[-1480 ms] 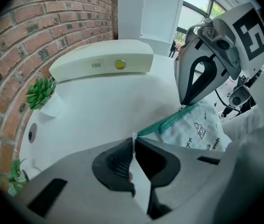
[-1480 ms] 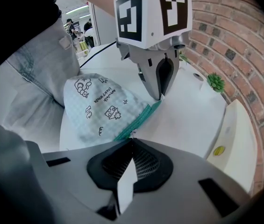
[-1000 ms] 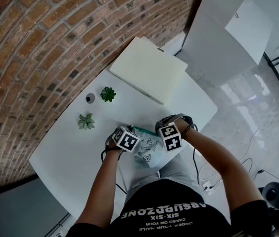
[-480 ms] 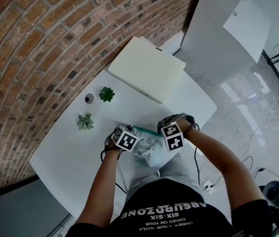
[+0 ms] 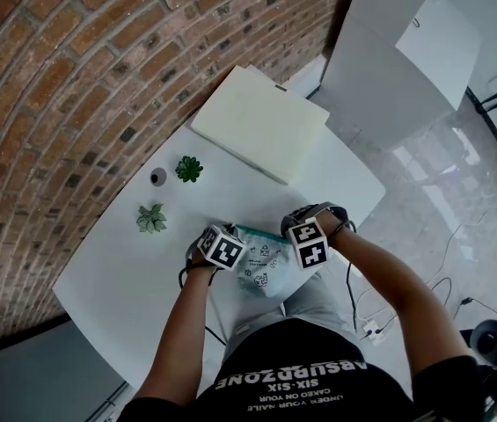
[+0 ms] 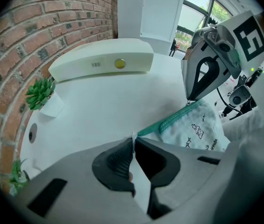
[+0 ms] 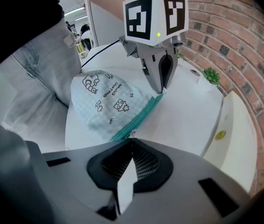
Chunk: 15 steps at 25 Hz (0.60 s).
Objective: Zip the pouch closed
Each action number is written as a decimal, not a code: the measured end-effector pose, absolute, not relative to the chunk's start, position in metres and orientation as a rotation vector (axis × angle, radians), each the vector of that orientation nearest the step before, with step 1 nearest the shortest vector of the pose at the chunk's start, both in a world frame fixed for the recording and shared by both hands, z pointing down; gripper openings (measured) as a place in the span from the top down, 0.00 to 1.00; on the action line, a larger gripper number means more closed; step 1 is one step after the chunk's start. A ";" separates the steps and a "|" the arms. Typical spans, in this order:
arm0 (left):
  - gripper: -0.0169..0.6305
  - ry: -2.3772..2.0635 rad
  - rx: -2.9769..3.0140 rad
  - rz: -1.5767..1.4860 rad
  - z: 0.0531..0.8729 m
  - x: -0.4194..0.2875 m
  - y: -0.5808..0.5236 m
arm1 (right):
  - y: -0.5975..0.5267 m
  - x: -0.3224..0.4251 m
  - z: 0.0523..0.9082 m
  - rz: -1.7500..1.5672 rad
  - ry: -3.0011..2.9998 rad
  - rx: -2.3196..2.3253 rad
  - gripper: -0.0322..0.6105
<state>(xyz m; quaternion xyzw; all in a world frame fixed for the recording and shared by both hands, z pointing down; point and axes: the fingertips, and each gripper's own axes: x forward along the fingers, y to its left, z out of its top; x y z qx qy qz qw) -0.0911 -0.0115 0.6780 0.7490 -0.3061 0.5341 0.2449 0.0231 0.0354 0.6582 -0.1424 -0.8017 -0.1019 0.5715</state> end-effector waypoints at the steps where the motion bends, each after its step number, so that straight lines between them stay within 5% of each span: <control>1: 0.94 -0.836 2.045 1.457 0.677 -0.091 -0.012 | 0.035 0.023 0.658 -0.239 -1.880 -0.332 0.95; 15: 0.94 -0.833 2.023 1.488 0.679 -0.096 -0.009 | 0.036 0.025 0.659 -0.229 -1.856 -0.338 0.95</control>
